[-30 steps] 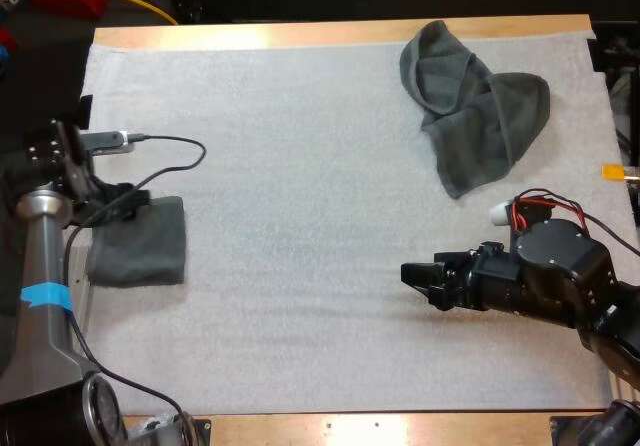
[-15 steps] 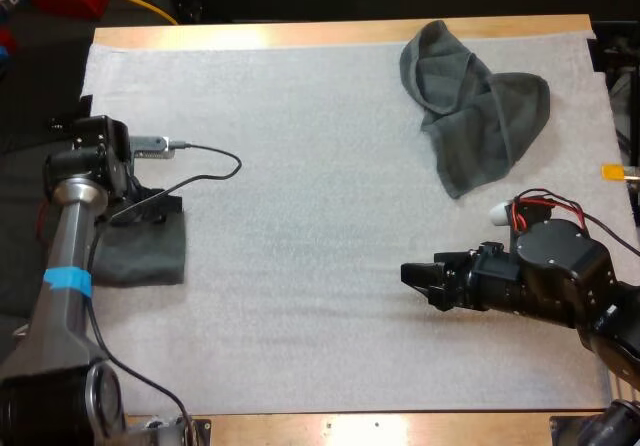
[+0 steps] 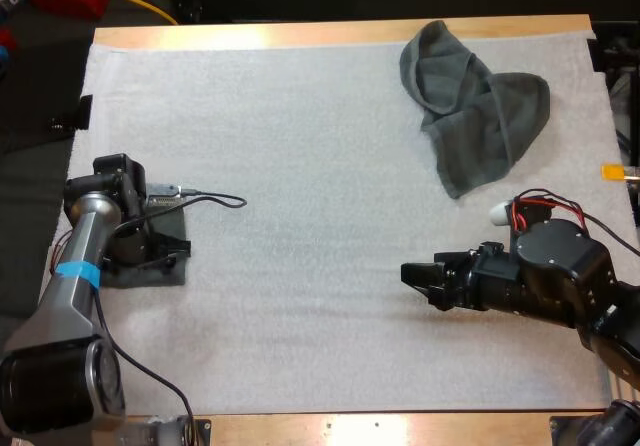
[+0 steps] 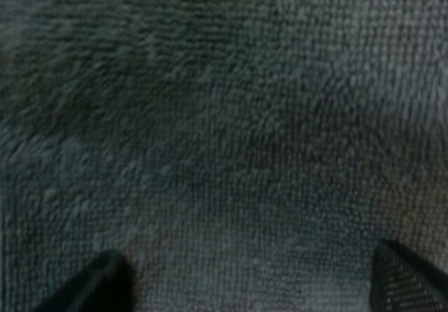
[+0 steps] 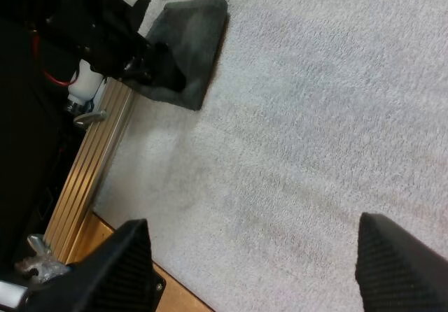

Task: Pick towel from pile, fold and stack

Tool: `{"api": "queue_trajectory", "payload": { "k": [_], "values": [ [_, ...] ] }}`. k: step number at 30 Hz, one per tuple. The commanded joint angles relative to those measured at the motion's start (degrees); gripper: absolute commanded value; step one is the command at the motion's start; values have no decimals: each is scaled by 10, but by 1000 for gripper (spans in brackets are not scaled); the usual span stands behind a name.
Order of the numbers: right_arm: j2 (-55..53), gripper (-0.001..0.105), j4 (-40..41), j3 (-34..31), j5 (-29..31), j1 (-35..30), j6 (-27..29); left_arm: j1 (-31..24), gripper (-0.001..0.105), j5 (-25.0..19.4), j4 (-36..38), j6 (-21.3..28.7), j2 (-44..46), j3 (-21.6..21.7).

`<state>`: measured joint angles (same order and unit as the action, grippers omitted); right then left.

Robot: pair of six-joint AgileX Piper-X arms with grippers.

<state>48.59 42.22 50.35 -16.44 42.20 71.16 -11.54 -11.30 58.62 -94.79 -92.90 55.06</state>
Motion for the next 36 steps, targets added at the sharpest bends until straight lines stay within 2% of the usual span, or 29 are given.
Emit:
{"api": "queue_trajectory", "payload": {
  "k": [1,6,13,15,19,24,26,31,36],
  "values": [
    [-2,61,-5,2,-4,1,5,0,69,-5,3,-1,-4,-1],
    [-2,61,-5,2,-4,1,5,0,69,-5,10,5,-2,5],
    [-2,61,-5,2,-4,1,5,0,69,-2,46,13,52,76],
    [-2,61,-7,2,-4,1,5,0,69,7,47,13,73,92],
    [-2,61,-13,2,-4,1,11,0,69,63,45,12,132,116],
    [-2,61,-15,2,11,0,23,0,69,115,44,3,193,117],
    [-2,61,-11,2,35,0,29,0,69,128,46,3,221,117],
    [-2,61,-9,2,73,-5,57,1,69,138,60,1,272,117],
    [-2,61,-7,2,69,-59,74,31,69,138,77,0,312,117]
  ]
}}
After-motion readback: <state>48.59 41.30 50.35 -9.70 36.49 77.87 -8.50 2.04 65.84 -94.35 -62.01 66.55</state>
